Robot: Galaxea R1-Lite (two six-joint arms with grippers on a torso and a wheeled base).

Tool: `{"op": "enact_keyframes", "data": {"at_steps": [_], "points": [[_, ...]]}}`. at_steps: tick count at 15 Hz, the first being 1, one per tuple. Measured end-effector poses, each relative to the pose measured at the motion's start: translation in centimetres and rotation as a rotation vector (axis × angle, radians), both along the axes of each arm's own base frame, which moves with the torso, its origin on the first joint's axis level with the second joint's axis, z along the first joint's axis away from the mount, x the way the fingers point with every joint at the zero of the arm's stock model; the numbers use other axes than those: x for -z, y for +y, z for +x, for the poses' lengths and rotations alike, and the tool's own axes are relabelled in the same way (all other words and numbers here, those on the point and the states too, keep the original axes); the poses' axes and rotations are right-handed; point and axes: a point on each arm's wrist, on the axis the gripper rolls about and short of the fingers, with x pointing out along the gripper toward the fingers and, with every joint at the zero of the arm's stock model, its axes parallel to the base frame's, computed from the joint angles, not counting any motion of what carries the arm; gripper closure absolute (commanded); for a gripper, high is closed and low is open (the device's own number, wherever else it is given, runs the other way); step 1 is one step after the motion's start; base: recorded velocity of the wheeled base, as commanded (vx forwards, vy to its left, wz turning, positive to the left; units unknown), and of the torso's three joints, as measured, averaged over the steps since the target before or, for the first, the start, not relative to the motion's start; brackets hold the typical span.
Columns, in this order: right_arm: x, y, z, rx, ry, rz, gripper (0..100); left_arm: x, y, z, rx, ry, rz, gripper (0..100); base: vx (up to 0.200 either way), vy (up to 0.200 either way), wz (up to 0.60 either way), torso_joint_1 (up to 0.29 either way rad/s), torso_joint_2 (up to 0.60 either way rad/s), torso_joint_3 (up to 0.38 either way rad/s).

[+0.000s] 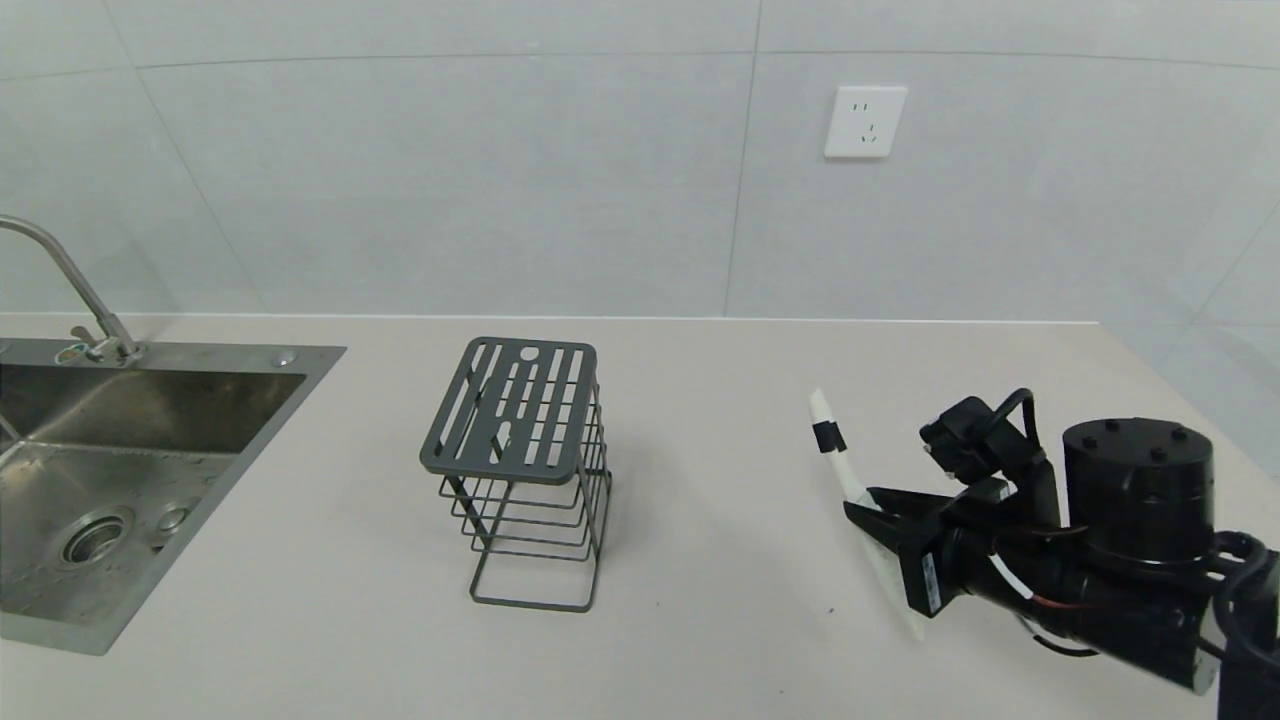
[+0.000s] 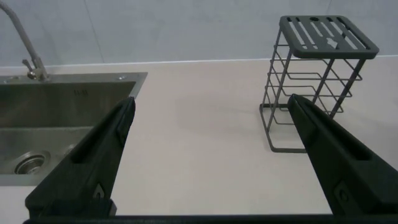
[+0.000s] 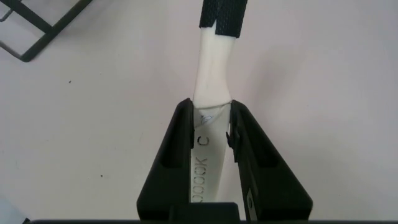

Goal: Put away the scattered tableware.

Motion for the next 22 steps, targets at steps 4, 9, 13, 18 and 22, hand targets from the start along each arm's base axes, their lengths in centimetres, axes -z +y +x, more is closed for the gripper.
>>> {"op": "enact_keyframes", "data": {"at_steps": [4, 9, 13, 18, 22], "points": [[-1.6, 0.4, -0.6, -0.081, -0.086, 0.050, 100, -1.1, -0.3, -0.2, 0.137, -0.046, 0.028, 0, 0.000, 0.000, 0.00, 0.000, 0.00, 0.000], [-3.4, 0.5, -0.9, -0.196, -0.213, 0.131, 100, -6.1, -0.3, 0.7, 0.278, -0.087, 0.039, 0, 0.000, 0.000, 0.00, 0.000, 0.00, 0.000], [-4.2, 0.5, -1.3, -0.279, -0.315, 0.198, 100, -9.7, -1.0, 4.5, 0.447, -0.068, 0.054, 0, 0.000, 0.000, 0.00, 0.000, 0.00, 0.000], [-4.0, 0.4, -1.9, -0.377, -0.388, 0.213, 100, -11.6, -3.3, 8.6, 0.890, -0.044, 0.141, 0, 0.000, 0.000, 0.00, 0.000, 0.00, 0.000], [-4.3, 0.4, -2.0, -0.416, -0.454, 0.235, 100, -11.7, -4.6, 11.4, 0.972, -0.076, 0.223, 0, 0.000, 0.000, 0.00, 0.000, 0.00, 0.000]]}}
